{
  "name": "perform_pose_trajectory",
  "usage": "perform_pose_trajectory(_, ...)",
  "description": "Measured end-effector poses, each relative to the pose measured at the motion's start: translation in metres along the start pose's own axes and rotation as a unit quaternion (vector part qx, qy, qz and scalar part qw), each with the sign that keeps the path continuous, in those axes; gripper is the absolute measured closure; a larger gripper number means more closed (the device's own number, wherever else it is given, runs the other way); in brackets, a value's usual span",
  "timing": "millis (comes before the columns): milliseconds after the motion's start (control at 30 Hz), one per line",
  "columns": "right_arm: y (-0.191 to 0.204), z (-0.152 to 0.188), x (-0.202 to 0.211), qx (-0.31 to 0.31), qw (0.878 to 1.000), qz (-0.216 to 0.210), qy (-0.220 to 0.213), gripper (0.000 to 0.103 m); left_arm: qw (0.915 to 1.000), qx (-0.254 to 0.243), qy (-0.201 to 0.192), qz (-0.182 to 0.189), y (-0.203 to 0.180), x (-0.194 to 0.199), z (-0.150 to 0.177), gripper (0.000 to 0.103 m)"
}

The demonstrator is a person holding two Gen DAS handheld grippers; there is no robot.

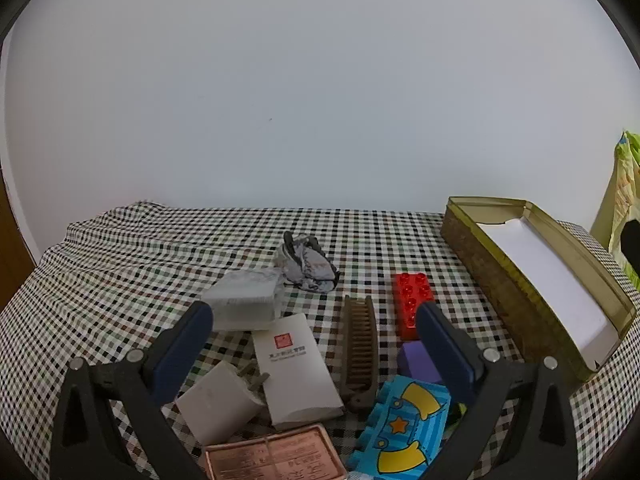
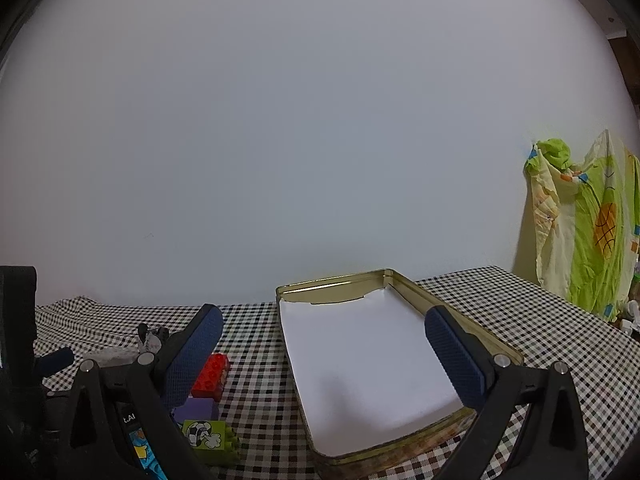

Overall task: Organize rigid objects
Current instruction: 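Move both tools toward the cluster of objects beside the gold tray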

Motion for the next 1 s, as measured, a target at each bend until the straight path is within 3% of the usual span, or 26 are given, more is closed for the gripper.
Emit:
perform_pose_trajectory(467,0.004,0.0,-0.002,0.006,1.0,-0.007,0.011,0.001,1.0,0.007,0.004,-0.003,0.006,0.001,0.002,0.001)
perform_pose_trajectory(800,0.008,0.001,0.002,0.005,0.999,-0.04,0.022,0.001,0.9995,0.024,0.006,-0.019,0.019,0.007,0.004,0.001)
perform_pose_trajectory(867,0.012,0.002,0.002,0.013,0.999,-0.045,0.023,0.005,0.9994,0.026,0.007,-0.024,0.022,0.008,0.005,0.001)
perform_pose_trajectory(933,0.018,0.004,0.0,0.021,0.998,-0.055,0.031,0.018,0.9992,0.028,0.009,-0.027,0.024,0.008,0.005,0.001)
perform_pose_trajectory(1000,0.022,0.008,-0.002,0.025,0.997,-0.066,0.044,0.019,0.999,0.029,0.011,-0.032,0.026,0.01,0.007,0.001)
Point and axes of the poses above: each gripper's, at about its wrist camera, not at the fingertips, and x roughly against the way its jaws point, y to its left, z to its underside, the point moved 8 cm from there along -x, roughly the way its jaws point, and after that the axes turned 4 degrees about z, right-handed, at the moved point
